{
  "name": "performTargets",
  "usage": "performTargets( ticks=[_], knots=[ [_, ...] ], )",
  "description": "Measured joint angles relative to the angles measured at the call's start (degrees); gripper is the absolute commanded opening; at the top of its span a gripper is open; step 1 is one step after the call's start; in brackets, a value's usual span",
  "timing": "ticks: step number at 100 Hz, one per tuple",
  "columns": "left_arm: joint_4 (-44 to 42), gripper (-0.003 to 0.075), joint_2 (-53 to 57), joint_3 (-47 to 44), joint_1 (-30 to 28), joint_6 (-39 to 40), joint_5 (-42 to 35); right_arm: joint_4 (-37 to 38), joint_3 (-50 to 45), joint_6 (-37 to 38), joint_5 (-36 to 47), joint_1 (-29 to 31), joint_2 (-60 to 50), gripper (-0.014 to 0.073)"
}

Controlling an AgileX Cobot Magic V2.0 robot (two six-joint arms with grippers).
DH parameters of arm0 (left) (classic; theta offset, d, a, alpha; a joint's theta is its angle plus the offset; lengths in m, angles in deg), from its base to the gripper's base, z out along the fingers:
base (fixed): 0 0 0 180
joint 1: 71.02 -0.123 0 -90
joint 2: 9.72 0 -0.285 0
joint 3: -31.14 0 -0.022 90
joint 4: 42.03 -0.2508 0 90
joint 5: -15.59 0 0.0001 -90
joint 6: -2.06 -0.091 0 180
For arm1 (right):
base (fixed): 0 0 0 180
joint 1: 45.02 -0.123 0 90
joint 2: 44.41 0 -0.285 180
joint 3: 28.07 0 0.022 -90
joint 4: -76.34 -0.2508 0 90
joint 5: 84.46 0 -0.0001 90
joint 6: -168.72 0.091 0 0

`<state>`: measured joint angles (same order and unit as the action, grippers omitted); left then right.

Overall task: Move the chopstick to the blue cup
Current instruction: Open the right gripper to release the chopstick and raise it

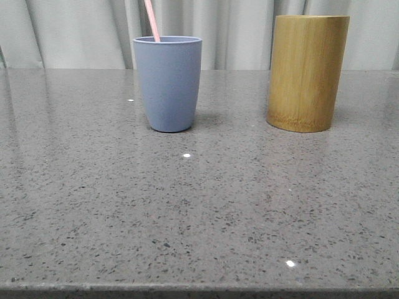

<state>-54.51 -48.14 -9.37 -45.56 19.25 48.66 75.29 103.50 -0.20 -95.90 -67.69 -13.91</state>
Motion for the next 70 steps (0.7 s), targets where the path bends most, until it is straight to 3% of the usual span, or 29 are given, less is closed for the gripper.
performTargets(
  ticks=[21, 45, 70],
  knots=[
    [-0.6, -0.0019, 2.23, -3.05, -2.63, -0.24, -1.49, 0.0, 0.0, 0.0, 0.0, 0.0, 0.0, -0.0057],
    [3.83, -0.0019, 7.03, -11.86, -10.75, -8.96, -15.41, 0.0, 0.0, 0.0, 0.0, 0.0, 0.0, -0.0057],
    [8.86, -0.0019, 15.35, -22.67, -19.55, -16.0, -23.58, 0.0, 0.0, 0.0, 0.0, 0.0, 0.0, -0.0057]
  ],
)
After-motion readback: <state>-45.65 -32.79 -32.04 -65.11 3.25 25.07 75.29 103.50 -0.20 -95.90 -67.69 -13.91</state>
